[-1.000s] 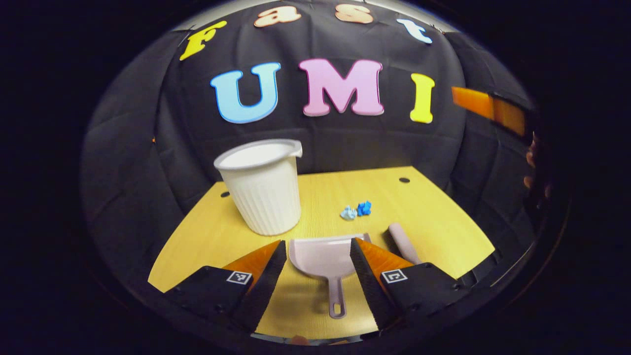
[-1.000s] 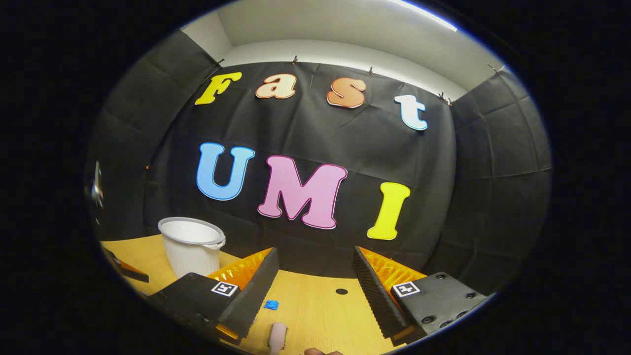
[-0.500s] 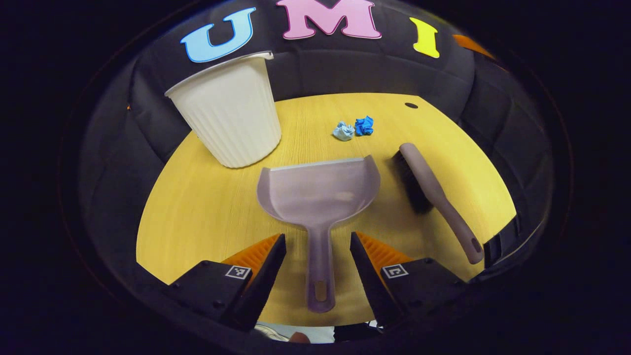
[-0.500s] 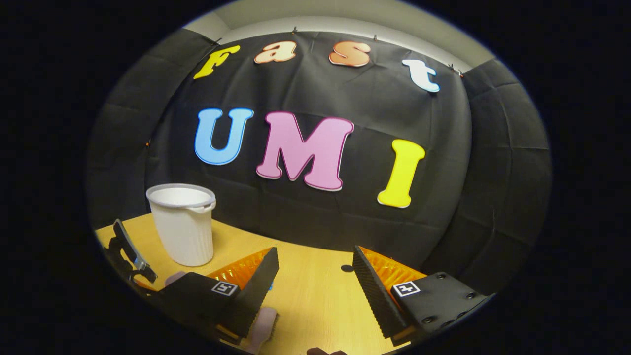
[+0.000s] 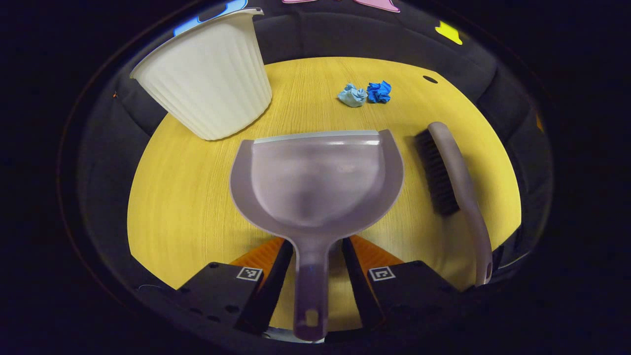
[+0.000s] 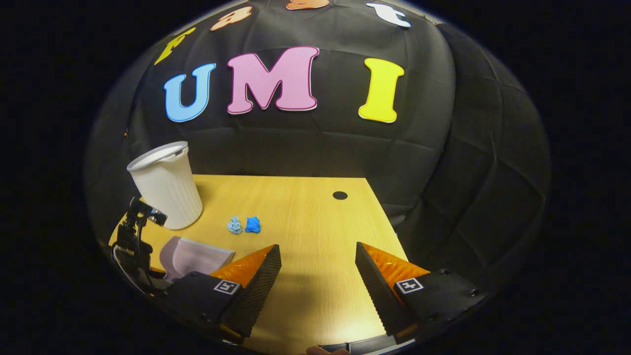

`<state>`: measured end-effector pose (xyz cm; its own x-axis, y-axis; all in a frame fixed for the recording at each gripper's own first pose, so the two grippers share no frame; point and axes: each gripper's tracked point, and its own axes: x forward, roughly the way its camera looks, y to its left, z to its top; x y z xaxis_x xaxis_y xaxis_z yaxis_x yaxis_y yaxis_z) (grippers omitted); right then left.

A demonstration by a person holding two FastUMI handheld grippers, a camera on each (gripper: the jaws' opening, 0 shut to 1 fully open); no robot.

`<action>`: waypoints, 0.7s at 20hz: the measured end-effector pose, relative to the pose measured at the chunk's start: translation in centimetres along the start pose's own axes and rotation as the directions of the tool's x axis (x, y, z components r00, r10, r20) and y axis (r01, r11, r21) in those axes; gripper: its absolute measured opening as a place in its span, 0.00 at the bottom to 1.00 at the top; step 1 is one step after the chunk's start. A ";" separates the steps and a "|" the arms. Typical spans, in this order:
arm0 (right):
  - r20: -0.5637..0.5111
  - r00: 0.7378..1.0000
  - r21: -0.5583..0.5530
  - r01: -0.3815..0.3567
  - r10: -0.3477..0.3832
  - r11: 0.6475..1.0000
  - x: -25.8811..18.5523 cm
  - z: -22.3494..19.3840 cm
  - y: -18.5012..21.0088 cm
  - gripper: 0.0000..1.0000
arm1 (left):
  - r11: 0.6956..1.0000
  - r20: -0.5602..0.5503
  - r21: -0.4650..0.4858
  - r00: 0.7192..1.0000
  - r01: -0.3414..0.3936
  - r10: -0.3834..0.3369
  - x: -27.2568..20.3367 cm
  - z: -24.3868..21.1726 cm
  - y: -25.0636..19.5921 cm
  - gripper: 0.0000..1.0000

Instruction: Pick up the small broom and dustpan from the desktop, sweep the trash into the dustpan with the broom, and then empty the trash into the garbage bin.

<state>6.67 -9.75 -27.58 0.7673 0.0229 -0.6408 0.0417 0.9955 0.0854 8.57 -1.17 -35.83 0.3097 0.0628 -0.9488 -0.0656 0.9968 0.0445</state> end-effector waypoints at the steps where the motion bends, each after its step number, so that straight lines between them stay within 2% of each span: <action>1: -0.025 1.000 -0.026 -0.012 0.012 1.000 0.0 -1.0 0.4 0.98 | 1.000 -0.016 -0.018 1.000 -0.006 0.006 0.2 -0.1 0.2 0.49; 2: -0.053 0.998 -0.040 -0.032 0.030 0.999 0.0 -2.2 1.2 0.95 | 0.999 -0.021 -0.036 1.000 -0.003 0.002 0.5 0.1 0.4 0.48; 4: -0.128 0.989 -0.013 -0.073 0.071 0.997 0.1 -4.4 2.7 0.98 | 0.998 -0.041 -0.046 0.999 0.030 -0.032 0.5 0.0 0.1 0.46; 5: -0.171 0.981 0.004 -0.091 0.090 0.996 0.2 -5.5 3.5 0.98 | 0.999 -0.050 -0.033 0.998 0.041 -0.042 0.8 0.0 0.2 0.41; 6: -0.212 0.972 0.016 -0.097 0.098 0.995 0.2 -6.2 3.9 0.98 | 0.999 -0.063 -0.024 0.997 0.044 -0.045 1.5 -0.3 0.2 0.40; 7: -0.224 0.969 0.046 -0.097 0.105 0.994 0.3 -6.5 4.3 0.96 | 0.998 -0.066 -0.015 0.996 0.053 -0.054 0.8 0.0 0.2 0.32; 8: -0.229 0.967 0.072 -0.101 0.115 0.992 0.6 -6.5 4.9 0.99 | 0.998 -0.068 0.001 0.996 0.062 -0.062 0.6 0.1 0.3 0.31; 10: -0.293 0.950 0.079 -0.092 0.111 0.993 1.0 -7.5 5.9 0.98 | 0.997 -0.068 0.024 0.995 0.079 -0.077 0.6 0.1 0.6 0.31; 11: -0.347 0.929 0.075 -0.110 0.129 0.991 1.2 -8.5 6.9 0.94 | 0.995 -0.071 0.030 0.994 0.091 -0.089 0.8 0.2 0.6 0.30; 12: -0.408 0.901 0.074 -0.130 0.149 0.989 1.2 -9.8 7.6 0.97 | 0.994 -0.065 0.033 0.992 0.108 -0.105 0.9 0.4 0.6 0.30; 14: -0.572 0.805 0.031 -0.171 0.158 0.985 0.6 -12.6 7.8 0.97 | 0.989 -0.044 0.045 0.989 0.143 -0.141 0.8 0.5 0.8 0.30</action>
<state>-0.62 -0.78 -36.87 0.2583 0.2285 -0.9386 -0.0709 0.9735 0.2175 9.22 -0.26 -36.36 0.2743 -0.0809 -0.9582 0.0223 0.9967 -0.0778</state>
